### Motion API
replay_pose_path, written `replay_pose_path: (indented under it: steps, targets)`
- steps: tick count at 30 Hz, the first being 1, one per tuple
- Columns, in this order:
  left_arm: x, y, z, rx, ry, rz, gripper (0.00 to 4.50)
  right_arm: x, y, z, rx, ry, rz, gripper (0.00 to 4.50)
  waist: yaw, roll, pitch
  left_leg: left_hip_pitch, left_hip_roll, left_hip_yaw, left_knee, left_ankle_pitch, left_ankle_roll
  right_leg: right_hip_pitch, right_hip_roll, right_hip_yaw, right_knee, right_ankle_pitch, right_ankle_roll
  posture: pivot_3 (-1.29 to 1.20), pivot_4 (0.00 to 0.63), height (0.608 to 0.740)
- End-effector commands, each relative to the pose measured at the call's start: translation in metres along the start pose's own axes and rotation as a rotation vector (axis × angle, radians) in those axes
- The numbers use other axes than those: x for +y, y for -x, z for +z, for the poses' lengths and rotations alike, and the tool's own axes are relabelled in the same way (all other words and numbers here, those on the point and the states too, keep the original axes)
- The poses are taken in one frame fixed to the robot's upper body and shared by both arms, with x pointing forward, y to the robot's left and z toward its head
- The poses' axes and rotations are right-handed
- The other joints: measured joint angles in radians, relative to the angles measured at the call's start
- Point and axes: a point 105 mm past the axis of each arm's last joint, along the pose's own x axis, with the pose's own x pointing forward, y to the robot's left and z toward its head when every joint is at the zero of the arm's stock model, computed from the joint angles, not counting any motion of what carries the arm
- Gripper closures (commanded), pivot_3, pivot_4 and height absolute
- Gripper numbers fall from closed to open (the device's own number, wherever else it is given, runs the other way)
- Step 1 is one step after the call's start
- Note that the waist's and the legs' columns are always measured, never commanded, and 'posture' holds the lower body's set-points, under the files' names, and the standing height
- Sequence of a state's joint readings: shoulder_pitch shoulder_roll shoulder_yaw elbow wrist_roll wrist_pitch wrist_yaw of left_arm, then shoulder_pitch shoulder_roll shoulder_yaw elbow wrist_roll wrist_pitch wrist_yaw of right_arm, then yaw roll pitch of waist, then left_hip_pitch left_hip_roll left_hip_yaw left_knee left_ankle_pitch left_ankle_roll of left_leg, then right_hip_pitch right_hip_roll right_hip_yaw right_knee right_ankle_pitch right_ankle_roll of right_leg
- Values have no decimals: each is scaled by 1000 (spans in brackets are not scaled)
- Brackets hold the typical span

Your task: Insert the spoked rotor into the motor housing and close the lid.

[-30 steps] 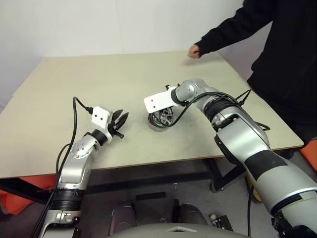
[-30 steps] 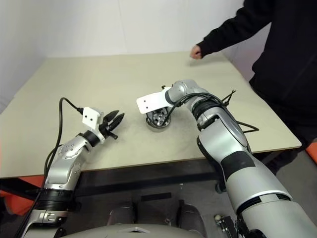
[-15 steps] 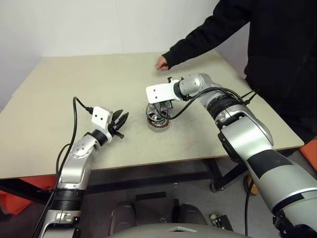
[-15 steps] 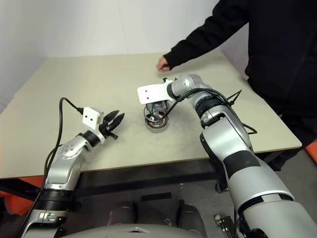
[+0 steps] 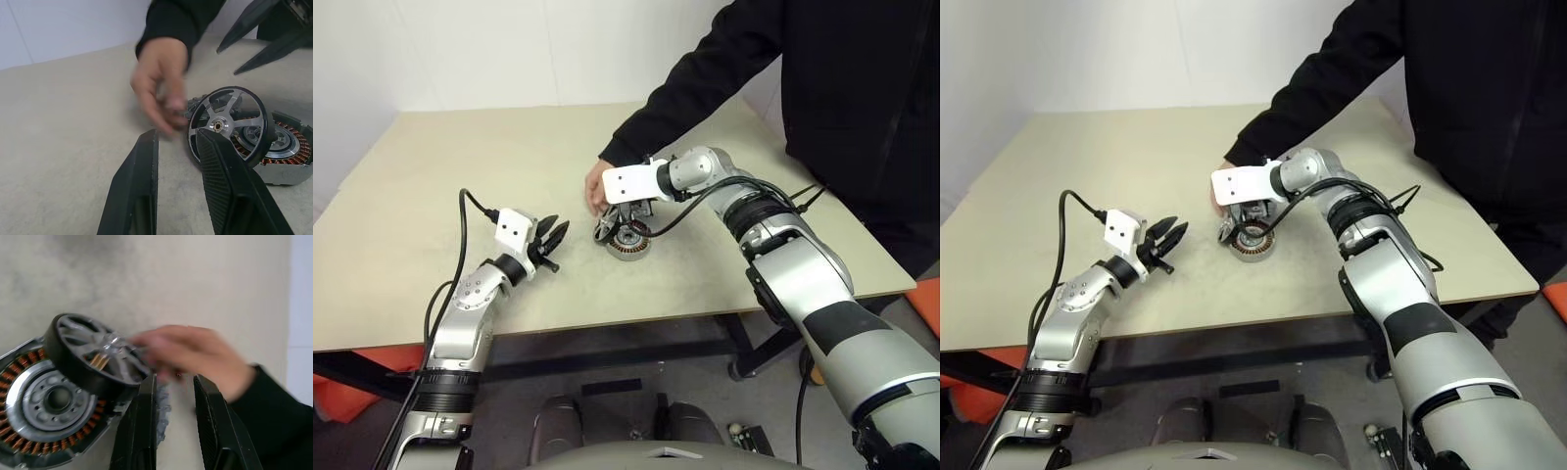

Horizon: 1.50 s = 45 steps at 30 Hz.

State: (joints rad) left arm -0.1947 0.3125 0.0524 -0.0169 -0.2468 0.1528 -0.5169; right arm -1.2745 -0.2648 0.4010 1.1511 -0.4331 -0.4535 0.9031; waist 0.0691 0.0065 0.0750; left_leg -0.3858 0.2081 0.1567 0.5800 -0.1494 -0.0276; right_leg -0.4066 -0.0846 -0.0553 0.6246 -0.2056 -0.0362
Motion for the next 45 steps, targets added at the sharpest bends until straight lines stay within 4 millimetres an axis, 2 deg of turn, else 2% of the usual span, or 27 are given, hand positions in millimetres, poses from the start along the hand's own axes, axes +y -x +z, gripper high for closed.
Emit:
replay_pose_path:
  steps: [1, 8, 12, 16, 19, 25, 28, 31, 34, 41, 45]
  targets:
    - [3, 0, 14, -43, -32, 6, 3199, -22, 17, -1, -30, -55, -131, 3174, 2, 0, 0, 0, 0, 0, 0, 0, 0, 0, 0, 0, 0, 0, 0, 0, 0, 740]
    - [5, -1, 14, -41, -33, 4, 3199, -15, 36, -29, 6, -162, -200, 3174, 2, 0, 0, 0, 0, 0, 1, 0, 0, 1, 0, 0, 0, 0, 0, 0, 0, 740]
    - [4, -3, 14, -44, -33, -1, 3199, -12, 41, -36, -4, -250, -267, 3174, 2, 0, 0, 0, 0, 0, 1, 0, 0, 1, 0, 0, 0, 0, 0, 0, 0, 740]
    - [5, -3, 17, -50, -30, -4, 3199, -14, 41, -38, -74, -438, -398, 3174, 1, 0, 0, 1, 0, 0, 1, 0, 0, 1, 0, 0, 0, 0, 0, 0, 0, 740]
    - [12, 0, 22, -64, -16, 18, 3199, -19, 47, -45, -138, -633, -570, 3174, 2, 0, 0, 1, 0, 0, 1, 0, 0, 1, 0, 0, 0, 0, 0, 0, 0, 740]
    - [29, 6, 24, -73, 58, 100, 3199, 1, 54, -71, -91, -848, -668, 3174, 10, -1, 0, 1, -1, 0, 1, 0, 0, 2, 0, 0, 0, 0, 0, 0, 0, 740]
    - [32, 13, 26, -83, 101, 126, 3199, 8, 55, -74, -83, -900, -667, 2655, 9, -1, 0, 2, -1, 0, 1, 0, 0, 3, 0, 0, 0, 0, 0, 0, 0, 740]
    - [38, 24, 26, -78, 151, 155, 3199, 18, 51, -73, -68, -908, -631, 1589, 6, -1, 0, 3, 0, 0, 1, 0, 0, 3, 0, 0, 0, 0, 0, 0, 0, 740]
    - [45, 40, 23, -57, 195, 190, 3199, 29, 47, -80, 17, -896, -604, 562, 2, -1, 0, 3, 0, 0, 0, 0, 0, 3, 0, 0, 0, 0, 0, 0, 0, 740]
    - [67, 76, 21, -38, 301, 304, 3199, 45, 48, -88, 55, -898, -551, 562, 4, -1, 0, 3, -1, 0, 0, 0, -1, 4, 0, 0, -1, 0, 1, 0, 0, 740]
    - [69, 78, 18, -38, 401, 320, 3199, 46, 49, -91, 70, -884, -545, 562, 4, -1, 0, 5, -1, 0, 0, 0, -1, 5, 0, 0, -1, -4, 7, 0, 0, 740]
